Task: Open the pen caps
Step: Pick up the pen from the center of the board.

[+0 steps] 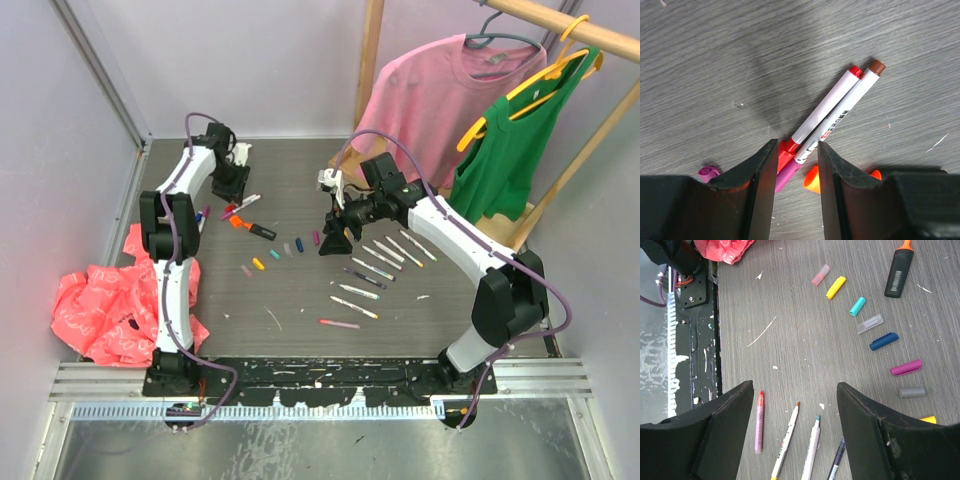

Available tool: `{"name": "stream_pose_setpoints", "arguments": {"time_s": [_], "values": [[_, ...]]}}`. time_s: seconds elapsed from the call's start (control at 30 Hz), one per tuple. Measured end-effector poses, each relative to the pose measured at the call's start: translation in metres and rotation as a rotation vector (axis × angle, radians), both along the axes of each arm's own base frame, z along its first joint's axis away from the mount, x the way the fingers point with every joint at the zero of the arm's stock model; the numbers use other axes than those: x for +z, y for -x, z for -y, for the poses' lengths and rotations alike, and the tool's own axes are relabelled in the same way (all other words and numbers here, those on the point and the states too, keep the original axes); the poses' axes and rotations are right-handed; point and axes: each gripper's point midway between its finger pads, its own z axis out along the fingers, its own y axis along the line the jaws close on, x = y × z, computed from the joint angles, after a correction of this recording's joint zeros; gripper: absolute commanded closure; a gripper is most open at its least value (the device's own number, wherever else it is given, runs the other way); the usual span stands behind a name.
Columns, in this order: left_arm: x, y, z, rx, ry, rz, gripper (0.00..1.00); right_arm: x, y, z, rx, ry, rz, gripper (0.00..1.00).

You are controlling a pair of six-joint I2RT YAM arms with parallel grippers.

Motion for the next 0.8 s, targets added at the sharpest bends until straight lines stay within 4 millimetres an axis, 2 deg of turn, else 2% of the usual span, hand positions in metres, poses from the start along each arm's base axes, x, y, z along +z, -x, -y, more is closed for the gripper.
{"name": "stream_pose_setpoints", "arguments": {"time_s": [0.23, 0.43, 0.8], "values": [[0.000, -0.001, -0.003, 0.011, 0.002, -0.001, 0.63, 0.000, 0.000, 0.000, 0.000, 0.000, 0.000, 0.27], [-0.001, -0.001, -0.010, 0.031, 0.004, -0.003, 0.73, 0.000, 0.000, 0.000, 0.000, 0.000, 0.000, 0.27], [-0.005, -0.001, -0.010, 0.039, 0.019, -0.015, 0.69, 0.000, 0.000, 0.000, 0.000, 0.000, 0.000, 0.27]]}}
